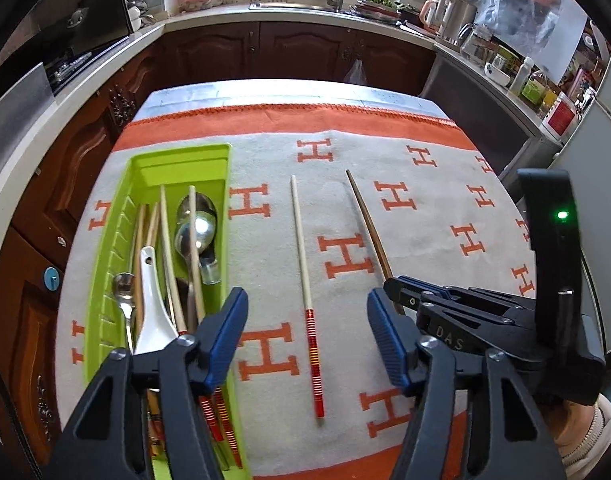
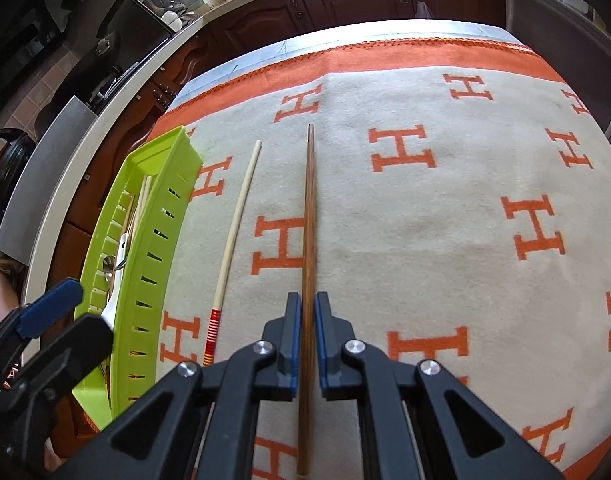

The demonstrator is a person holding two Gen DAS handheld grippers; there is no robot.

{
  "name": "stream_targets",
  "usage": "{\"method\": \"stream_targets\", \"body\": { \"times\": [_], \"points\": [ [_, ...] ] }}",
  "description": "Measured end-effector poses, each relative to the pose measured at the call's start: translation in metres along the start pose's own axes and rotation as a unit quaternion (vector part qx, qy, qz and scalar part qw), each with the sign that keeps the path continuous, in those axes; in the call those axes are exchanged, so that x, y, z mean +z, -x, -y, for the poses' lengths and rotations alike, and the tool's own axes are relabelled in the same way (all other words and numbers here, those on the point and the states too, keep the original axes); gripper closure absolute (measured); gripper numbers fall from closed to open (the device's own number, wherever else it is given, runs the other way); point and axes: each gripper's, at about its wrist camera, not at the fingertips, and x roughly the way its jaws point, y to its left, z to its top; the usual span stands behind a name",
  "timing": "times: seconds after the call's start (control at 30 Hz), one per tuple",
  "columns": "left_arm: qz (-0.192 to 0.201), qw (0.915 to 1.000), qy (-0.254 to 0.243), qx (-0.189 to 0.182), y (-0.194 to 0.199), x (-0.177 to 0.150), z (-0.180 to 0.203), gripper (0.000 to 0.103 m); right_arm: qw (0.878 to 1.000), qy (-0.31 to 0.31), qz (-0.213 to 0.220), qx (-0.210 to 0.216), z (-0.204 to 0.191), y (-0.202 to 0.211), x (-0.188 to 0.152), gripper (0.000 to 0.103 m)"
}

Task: Organize utensils
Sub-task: 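Grasp the red-banded chopstick with the left tool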

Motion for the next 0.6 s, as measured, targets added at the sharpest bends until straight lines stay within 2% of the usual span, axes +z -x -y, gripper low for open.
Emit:
{"method": "stream_targets", "body": {
  "times": [0.07,0.33,0.37,0.6],
  "points": [
    [-0.02,0.9997,0.008,-0.009,-0.015,0.001,0.002,0.061,1.0,-0.005,0.006,0.007,0.006,0.006,-0.002,0.097],
    [-0.063,0.9972,0.039,0.013,-0.061,0.0,-0.002,0.065,0.999,-0.022,0.002,0.031,0.026,0.01,-0.011,0.096],
    [-0.062,0.9973,0.034,0.021,-0.064,-0.001,0.0,0.068,0.999,-0.023,0.0,0.033,0.027,0.009,-0.012,0.096],
    [-0.051,0.9949,-0.016,0.085,-0.073,-0.005,0.017,0.068,0.998,-0.025,-0.009,0.048,0.031,0.004,-0.014,0.096]
  ]
}}
